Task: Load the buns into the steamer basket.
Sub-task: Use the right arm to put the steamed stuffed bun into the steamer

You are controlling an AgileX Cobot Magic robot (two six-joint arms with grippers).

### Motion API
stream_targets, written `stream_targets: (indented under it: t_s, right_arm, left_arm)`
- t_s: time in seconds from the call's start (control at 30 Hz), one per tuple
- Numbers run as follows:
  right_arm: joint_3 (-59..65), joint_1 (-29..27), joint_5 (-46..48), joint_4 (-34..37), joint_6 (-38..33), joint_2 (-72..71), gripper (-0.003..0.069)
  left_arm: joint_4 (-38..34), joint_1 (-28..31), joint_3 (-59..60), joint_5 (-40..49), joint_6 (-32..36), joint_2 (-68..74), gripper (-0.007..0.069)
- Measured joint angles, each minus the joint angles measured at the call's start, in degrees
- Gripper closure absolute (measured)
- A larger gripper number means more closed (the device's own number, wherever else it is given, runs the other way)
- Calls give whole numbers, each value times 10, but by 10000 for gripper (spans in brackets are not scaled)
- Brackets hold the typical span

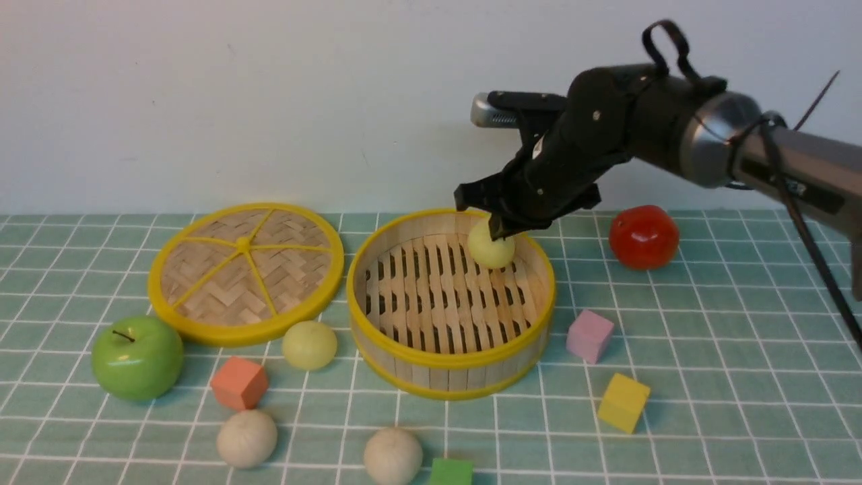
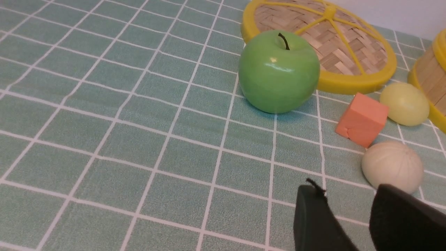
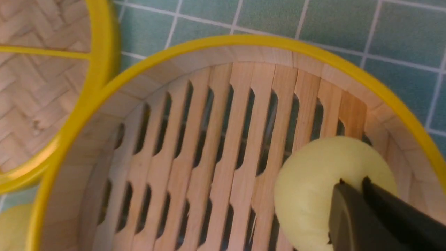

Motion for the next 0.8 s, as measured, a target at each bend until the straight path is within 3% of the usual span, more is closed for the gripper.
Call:
stream_targets:
  t_s: [0.3, 0.43, 0.53, 0.8]
  right_arm:
    - [-5, 0, -30, 1, 0, 41, 648]
    - [-8, 0, -31, 7, 0, 42, 592]
    - [-9, 0, -31, 11, 0, 42, 538]
    - [-10, 0, 22, 26, 0, 8, 232]
  left_arm:
    - [0, 0, 0, 0, 0, 0, 386]
    - [0, 0, 0, 0, 0, 0, 386]
    - [0, 0, 0, 0, 0, 0, 386]
    - [0, 0, 0, 0, 0, 0, 386]
